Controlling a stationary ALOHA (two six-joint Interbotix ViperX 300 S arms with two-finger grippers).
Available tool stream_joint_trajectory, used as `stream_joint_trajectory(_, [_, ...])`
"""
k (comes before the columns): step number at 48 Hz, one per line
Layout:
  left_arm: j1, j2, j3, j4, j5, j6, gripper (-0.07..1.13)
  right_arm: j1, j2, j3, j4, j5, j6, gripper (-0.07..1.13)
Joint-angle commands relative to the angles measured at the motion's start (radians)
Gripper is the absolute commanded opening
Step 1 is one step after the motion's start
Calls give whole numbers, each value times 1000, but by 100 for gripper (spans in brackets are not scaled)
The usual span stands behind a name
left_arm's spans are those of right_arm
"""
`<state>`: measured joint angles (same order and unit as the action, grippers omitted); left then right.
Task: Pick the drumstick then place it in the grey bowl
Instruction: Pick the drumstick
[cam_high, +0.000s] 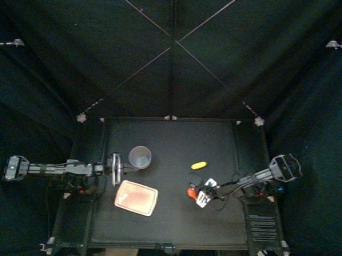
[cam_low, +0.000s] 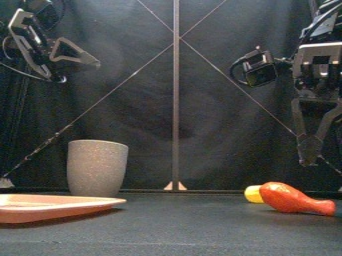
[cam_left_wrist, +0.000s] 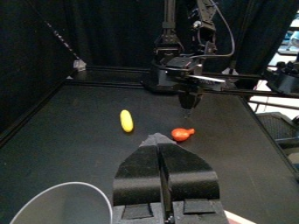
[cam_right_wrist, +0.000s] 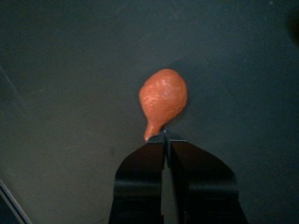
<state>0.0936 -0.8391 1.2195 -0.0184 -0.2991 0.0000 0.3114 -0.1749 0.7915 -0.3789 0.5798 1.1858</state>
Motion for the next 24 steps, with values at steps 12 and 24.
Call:
stream_joint_trajectory(12, [11, 5, -8, -2, -11, 2, -1, 17, 26, 9, -41, -83, 189, 102])
stream_joint_trajectory(24, [18, 5, -2, -2, -28, 2, -1, 8, 124, 2, -40, -104, 221, 101])
